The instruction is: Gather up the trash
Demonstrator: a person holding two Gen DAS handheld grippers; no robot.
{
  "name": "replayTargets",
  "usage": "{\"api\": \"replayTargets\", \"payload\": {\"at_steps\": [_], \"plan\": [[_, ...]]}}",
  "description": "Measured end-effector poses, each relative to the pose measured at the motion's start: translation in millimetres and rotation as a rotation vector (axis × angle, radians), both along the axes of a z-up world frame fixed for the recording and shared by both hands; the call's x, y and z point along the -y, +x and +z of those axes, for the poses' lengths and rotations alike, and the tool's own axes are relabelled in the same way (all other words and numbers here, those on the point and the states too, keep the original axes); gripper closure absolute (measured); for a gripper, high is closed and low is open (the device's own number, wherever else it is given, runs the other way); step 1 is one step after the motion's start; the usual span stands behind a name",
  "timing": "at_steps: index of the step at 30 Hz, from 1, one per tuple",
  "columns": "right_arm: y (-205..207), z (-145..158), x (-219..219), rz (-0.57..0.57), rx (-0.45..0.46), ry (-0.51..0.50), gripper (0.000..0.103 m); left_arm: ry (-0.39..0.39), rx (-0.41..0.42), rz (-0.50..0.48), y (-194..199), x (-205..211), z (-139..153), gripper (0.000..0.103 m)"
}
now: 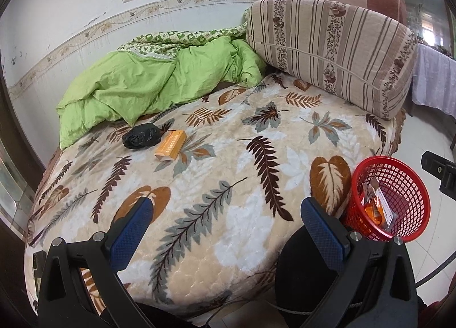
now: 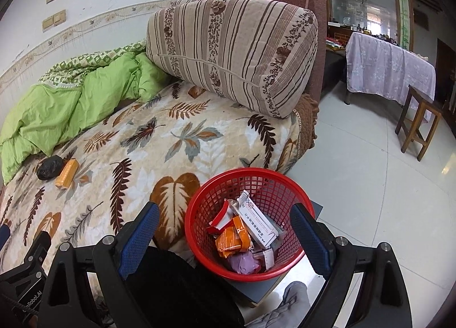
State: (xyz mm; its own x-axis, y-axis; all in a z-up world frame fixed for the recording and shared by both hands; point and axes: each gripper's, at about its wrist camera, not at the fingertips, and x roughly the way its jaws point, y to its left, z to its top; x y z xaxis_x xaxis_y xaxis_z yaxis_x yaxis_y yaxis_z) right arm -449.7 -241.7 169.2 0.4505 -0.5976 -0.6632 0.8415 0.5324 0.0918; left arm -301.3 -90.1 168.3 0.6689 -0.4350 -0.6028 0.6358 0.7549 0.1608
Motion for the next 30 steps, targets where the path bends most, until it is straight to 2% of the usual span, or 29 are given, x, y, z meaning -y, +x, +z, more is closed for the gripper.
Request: {"api": "replayTargets", "payload": {"at_steps": [30], "plan": [[2.8, -6.0, -2.0, 0.012, -0.026, 0.003, 0.009, -0.005, -0.003, -0.001, 1.7, -3.2, 0.1, 0.0]]}}
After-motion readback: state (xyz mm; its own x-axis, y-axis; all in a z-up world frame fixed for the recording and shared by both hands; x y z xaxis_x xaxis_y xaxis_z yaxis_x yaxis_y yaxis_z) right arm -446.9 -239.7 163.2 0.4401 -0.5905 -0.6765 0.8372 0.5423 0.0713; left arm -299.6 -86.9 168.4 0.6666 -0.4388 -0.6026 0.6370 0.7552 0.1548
